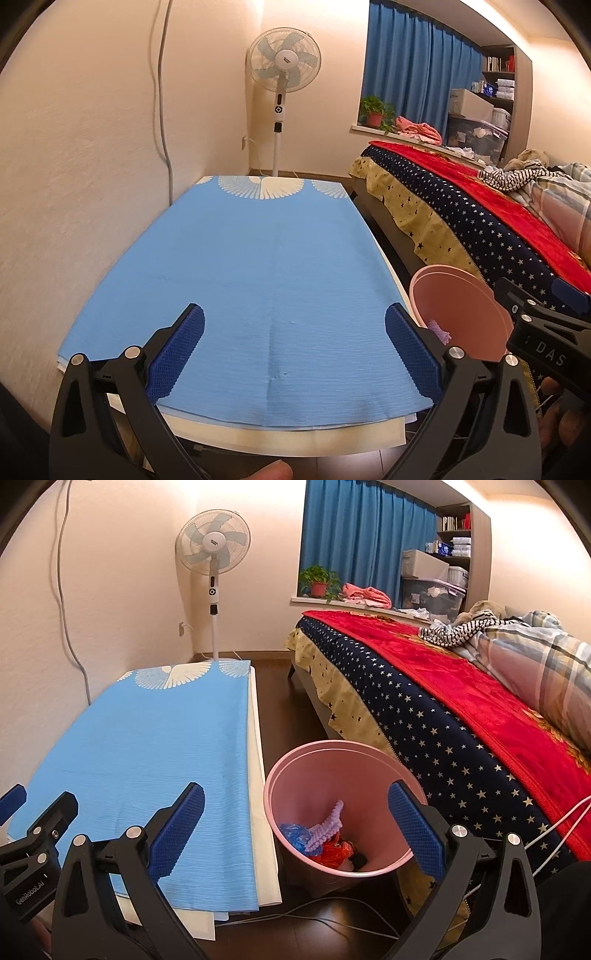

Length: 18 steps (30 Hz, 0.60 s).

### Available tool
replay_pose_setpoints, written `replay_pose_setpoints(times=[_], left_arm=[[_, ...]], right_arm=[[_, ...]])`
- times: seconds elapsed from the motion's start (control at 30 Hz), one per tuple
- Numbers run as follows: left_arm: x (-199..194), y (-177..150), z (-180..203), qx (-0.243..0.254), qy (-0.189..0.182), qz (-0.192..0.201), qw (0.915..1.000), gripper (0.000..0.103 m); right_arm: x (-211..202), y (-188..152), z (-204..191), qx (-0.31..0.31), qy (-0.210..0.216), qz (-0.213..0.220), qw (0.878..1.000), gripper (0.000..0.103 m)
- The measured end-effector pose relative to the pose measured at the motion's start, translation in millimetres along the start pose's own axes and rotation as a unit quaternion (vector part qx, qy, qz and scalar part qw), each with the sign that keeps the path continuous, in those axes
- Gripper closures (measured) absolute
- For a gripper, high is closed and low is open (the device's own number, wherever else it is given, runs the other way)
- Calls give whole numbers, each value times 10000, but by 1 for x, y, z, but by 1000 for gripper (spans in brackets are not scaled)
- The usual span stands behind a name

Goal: Collect trash

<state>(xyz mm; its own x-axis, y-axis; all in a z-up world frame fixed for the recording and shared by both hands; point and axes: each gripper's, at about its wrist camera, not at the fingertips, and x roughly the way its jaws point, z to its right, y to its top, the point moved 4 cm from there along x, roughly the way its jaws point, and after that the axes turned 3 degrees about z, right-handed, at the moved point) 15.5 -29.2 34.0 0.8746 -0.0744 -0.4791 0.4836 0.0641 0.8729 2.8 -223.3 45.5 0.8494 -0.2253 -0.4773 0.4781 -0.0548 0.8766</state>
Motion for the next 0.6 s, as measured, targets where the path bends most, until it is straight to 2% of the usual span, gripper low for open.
replay_pose_setpoints(times=[0.6], left_arm=[[1,0,1,-17,64,-9,10000,8]], right_arm=[[0,-1,2,17,-14,-29,10000,5]])
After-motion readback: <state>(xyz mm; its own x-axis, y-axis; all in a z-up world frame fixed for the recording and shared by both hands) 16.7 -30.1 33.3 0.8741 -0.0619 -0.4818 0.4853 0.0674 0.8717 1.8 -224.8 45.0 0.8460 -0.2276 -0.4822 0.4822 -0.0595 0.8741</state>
